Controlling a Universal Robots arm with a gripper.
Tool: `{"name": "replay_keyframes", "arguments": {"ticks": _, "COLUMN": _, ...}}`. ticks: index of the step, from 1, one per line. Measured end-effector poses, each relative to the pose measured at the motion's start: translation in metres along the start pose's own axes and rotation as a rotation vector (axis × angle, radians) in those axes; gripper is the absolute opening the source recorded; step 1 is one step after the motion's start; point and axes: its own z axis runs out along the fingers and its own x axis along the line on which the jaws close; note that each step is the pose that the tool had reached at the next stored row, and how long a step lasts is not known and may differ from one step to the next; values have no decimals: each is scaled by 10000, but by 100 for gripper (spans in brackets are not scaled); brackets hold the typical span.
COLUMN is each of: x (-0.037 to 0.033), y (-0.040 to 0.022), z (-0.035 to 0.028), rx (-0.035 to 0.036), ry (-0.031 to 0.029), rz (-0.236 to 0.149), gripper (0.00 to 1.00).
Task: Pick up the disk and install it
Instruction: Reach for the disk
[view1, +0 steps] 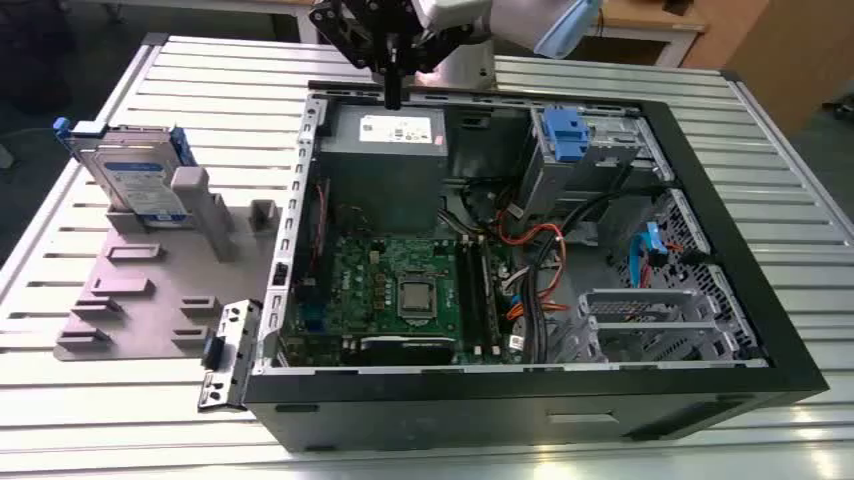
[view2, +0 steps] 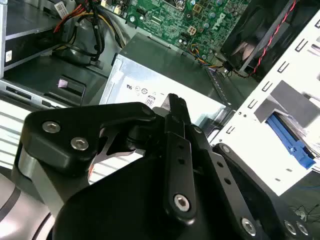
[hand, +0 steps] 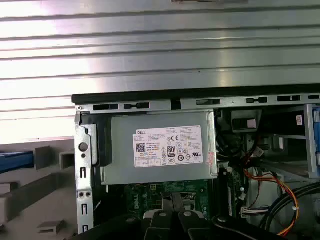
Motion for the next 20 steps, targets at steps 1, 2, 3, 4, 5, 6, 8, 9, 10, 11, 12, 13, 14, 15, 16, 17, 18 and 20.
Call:
{"name": "replay_keyframes", "arguments": {"ticks": 1, "x": 0, "y": 0, "z": 0, "rx": 0, "ry": 0, "rz": 0, "gripper": 11}}
{"name": "replay_keyframes", "arguments": {"ticks": 2, "x": 0, "y": 0, "z": 0, "rx": 0, "ry": 0, "rz": 0, "gripper": 11}}
{"name": "replay_keyframes", "arguments": {"ticks": 3, "x": 0, "y": 0, "z": 0, "rx": 0, "ry": 0, "rz": 0, "gripper": 11}}
{"name": "replay_keyframes", "arguments": {"ticks": 4, "x": 0, "y": 0, "z": 0, "rx": 0, "ry": 0, "rz": 0, "gripper": 11}}
{"name": "replay_keyframes", "arguments": {"ticks": 5, "x": 0, "y": 0, "z": 0, "rx": 0, "ry": 0, "rz": 0, "gripper": 11}}
{"name": "replay_keyframes", "arguments": {"ticks": 6, "x": 0, "y": 0, "z": 0, "rx": 0, "ry": 0, "rz": 0, "gripper": 11}}
{"name": "replay_keyframes", "arguments": {"ticks": 8, "x": 0, "y": 0, "z": 0, "rx": 0, "ry": 0, "rz": 0, "gripper": 11}}
{"name": "replay_keyframes", "arguments": {"ticks": 9, "x": 0, "y": 0, "z": 0, "rx": 0, "ry": 0, "rz": 0, "gripper": 11}}
{"name": "replay_keyframes", "arguments": {"ticks": 10, "x": 0, "y": 0, "z": 0, "rx": 0, "ry": 0, "rz": 0, "gripper": 11}}
{"name": "replay_keyframes", "arguments": {"ticks": 11, "x": 1, "y": 0, "z": 0, "rx": 0, "ry": 0, "rz": 0, "gripper": 11}}
{"name": "replay_keyframes", "arguments": {"ticks": 12, "x": 4, "y": 0, "z": -1, "rx": 1, "ry": 1, "rz": 1, "gripper": 11}}
{"name": "replay_keyframes", "arguments": {"ticks": 13, "x": 9, "y": 0, "z": -1, "rx": 1, "ry": 0, "rz": 2, "gripper": 11}}
{"name": "replay_keyframes", "arguments": {"ticks": 14, "x": 16, "y": -1, "z": 0, "rx": -1, "ry": 0, "rz": 2, "gripper": 11}}
{"name": "replay_keyframes", "arguments": {"ticks": 15, "x": 28, "y": -2, "z": -1, "rx": 0, "ry": 0, "rz": 0, "gripper": 11}}
{"name": "replay_keyframes", "arguments": {"ticks": 16, "x": 40, "y": -3, "z": -1, "rx": 0, "ry": 0, "rz": 0, "gripper": 11}}
{"name": "replay_keyframes", "arguments": {"ticks": 17, "x": 53, "y": -4, "z": -2, "rx": 1, "ry": 0, "rz": 0, "gripper": 11}}
{"name": "replay_keyframes", "arguments": {"ticks": 18, "x": 65, "y": -5, "z": -2, "rx": 0, "ry": 0, "rz": -1, "gripper": 11}}
{"name": "replay_keyframes", "arguments": {"ticks": 20, "x": 88, "y": -7, "z": -3, "rx": 0, "ry": 0, "rz": 0, "gripper": 11}}
